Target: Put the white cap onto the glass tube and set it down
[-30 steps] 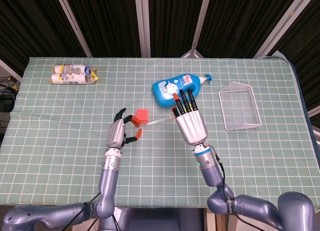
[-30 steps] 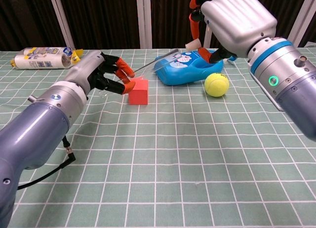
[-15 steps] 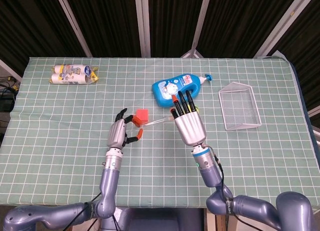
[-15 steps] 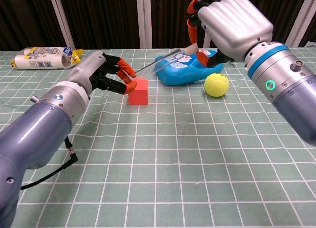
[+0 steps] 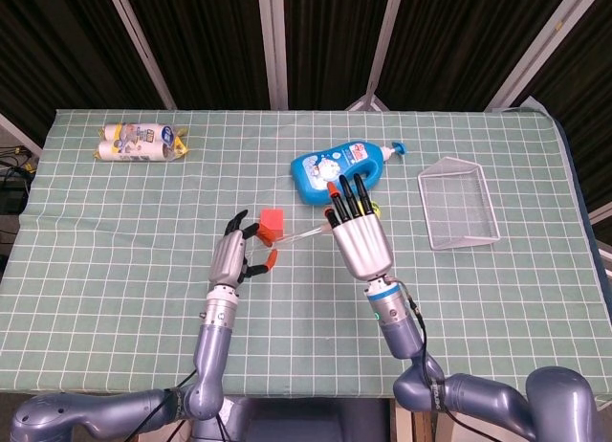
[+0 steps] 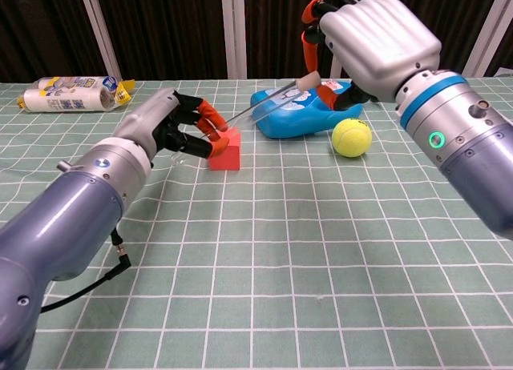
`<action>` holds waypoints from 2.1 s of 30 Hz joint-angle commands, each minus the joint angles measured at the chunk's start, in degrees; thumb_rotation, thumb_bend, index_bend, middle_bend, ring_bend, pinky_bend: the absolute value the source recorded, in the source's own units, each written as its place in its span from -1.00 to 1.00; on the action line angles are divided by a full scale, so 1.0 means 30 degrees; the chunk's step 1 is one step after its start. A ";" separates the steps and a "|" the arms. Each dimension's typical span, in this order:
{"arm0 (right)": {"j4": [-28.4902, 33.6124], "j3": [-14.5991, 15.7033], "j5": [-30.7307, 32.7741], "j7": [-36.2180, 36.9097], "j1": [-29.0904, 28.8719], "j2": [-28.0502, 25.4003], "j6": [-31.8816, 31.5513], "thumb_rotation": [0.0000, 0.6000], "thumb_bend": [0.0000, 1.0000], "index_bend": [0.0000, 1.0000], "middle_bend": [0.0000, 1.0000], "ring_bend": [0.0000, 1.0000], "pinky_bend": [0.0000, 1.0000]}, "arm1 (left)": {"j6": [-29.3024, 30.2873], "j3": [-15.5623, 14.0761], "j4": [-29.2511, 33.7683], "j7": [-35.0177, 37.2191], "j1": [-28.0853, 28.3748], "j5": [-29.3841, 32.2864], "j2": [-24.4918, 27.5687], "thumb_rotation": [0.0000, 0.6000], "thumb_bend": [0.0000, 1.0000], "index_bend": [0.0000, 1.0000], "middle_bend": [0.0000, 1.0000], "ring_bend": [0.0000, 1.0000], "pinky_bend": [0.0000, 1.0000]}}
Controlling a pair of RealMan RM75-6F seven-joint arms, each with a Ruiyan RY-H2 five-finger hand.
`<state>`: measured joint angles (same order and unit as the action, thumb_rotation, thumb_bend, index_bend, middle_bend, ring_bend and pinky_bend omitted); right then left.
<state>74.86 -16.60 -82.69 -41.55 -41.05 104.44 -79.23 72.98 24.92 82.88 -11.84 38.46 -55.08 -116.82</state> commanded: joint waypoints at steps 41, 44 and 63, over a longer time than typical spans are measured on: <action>-0.0194 0.0537 -0.0112 -0.0039 0.0181 0.0214 0.0181 1.00 -0.11 -0.18 -0.68 -0.96 -1.00 | -0.0114 0.0240 0.0197 -0.0024 0.0192 -0.0229 -0.0198 1.00 0.24 0.09 0.01 -0.88 -1.00; 0.0037 0.0519 0.0201 -0.0234 0.0356 0.0083 0.0255 1.00 -0.11 -0.70 -0.87 -1.00 -1.00 | -0.0090 0.0181 0.0063 0.0007 0.0202 -0.0385 -0.0182 1.00 0.24 0.09 0.01 -0.88 -1.00; 0.1323 0.0704 0.0871 -0.0161 0.1741 -0.1598 -0.0346 1.00 -0.11 -0.87 -0.95 -1.00 -1.00 | -0.0423 -0.1784 -0.0548 0.0139 -0.0353 -0.2060 0.0710 1.00 0.24 0.10 0.01 -0.85 -1.00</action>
<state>78.71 -14.47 -80.20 -42.19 -35.99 99.83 -80.18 71.95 19.93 81.40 -11.52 37.66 -61.00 -114.99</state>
